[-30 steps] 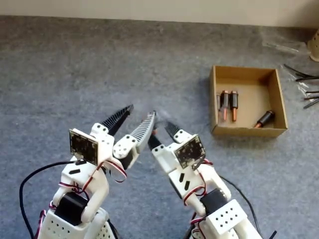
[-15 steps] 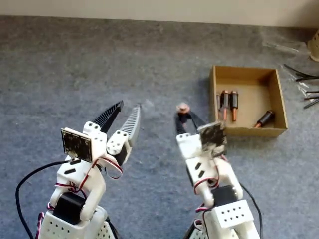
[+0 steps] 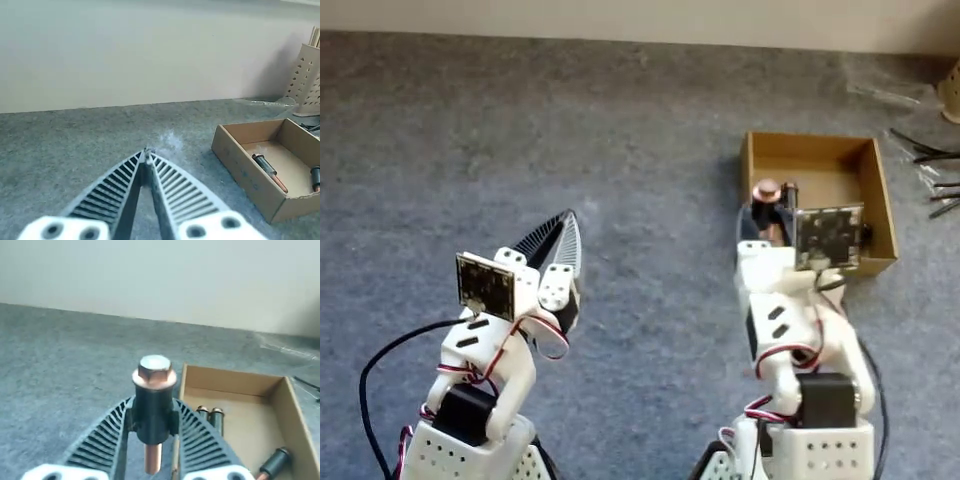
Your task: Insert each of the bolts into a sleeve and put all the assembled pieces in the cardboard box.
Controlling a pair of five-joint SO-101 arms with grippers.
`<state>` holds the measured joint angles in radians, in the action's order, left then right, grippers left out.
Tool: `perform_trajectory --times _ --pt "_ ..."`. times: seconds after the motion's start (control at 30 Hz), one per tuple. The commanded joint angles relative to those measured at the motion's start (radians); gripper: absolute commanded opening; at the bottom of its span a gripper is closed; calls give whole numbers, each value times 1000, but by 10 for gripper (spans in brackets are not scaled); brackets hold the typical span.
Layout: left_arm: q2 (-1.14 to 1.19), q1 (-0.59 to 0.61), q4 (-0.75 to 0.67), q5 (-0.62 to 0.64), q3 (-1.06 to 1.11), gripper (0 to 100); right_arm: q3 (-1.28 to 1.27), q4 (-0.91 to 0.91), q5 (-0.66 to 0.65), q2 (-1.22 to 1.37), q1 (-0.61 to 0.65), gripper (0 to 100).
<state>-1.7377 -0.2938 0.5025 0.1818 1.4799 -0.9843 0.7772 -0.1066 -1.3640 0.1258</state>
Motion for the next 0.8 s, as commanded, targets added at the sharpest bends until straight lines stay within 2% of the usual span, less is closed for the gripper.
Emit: perform_trajectory --times 0.0,0.2,0.33,0.43,0.77 --pt "-4 -35 -2 -12 -5 7 209 74 -18 96 -54 5" --pt "-12 -27 -5 -15 21 7 469 177 -20 438 -139 5" --pt "-10 -31 -71 -97 67 7 610 203 -20 679 -188 5" --pt "-10 -30 -120 -114 99 7 704 205 -21 835 -209 5" --pt "-10 -30 -123 -115 102 7 1040 280 -83 1323 -246 5"
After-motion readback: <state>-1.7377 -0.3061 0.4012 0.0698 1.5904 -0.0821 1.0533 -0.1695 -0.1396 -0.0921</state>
